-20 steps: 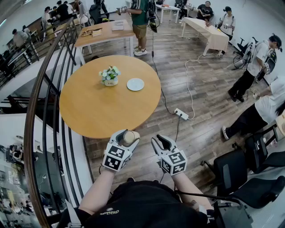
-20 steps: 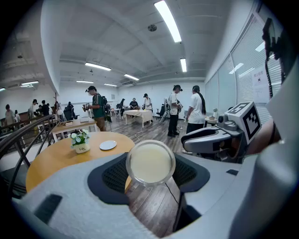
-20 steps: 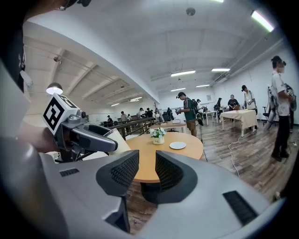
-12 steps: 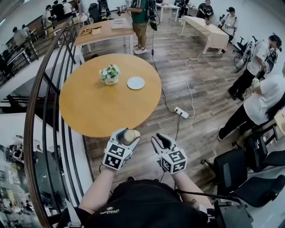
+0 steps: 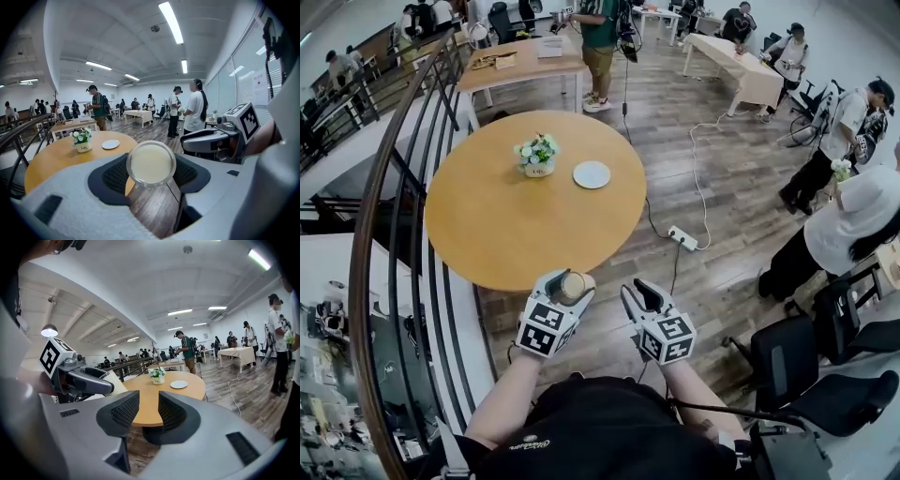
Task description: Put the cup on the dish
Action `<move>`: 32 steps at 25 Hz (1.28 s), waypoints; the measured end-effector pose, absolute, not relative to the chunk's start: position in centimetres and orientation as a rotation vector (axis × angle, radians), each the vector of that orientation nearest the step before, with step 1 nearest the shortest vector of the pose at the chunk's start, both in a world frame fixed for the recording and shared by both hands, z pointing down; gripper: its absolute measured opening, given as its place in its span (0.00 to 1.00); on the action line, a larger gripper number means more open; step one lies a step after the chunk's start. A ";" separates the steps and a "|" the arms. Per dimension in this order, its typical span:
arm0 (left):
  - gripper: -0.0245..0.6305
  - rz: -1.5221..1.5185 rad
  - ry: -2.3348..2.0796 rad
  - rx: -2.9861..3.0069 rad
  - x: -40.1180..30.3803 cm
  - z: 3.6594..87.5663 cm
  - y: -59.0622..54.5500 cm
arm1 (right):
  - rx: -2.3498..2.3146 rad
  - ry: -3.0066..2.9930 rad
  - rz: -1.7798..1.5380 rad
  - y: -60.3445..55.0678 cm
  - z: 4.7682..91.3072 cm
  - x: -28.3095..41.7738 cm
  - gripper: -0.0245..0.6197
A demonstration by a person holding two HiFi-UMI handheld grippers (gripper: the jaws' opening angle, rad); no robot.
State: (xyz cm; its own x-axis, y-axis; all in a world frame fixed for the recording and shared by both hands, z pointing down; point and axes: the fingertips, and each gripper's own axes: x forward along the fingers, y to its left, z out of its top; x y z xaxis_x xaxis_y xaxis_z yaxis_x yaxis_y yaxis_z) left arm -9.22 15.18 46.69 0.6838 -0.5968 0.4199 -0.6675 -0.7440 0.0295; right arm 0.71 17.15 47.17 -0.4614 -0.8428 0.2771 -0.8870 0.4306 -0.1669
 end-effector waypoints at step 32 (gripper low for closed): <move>0.45 0.588 -0.885 2.762 -12.9 49.6 8.5 | 1.586 -2.471 0.477 12.7 50.6 -3.1 0.22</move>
State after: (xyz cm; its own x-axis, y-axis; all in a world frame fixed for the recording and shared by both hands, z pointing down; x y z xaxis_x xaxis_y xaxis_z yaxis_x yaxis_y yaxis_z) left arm -12.89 8.50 49.61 0.7443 -0.5174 0.4222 -0.5896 -0.8060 0.0517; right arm -3.12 12.65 50.56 -0.4214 -0.8530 0.3080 -0.9063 0.3844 -0.1756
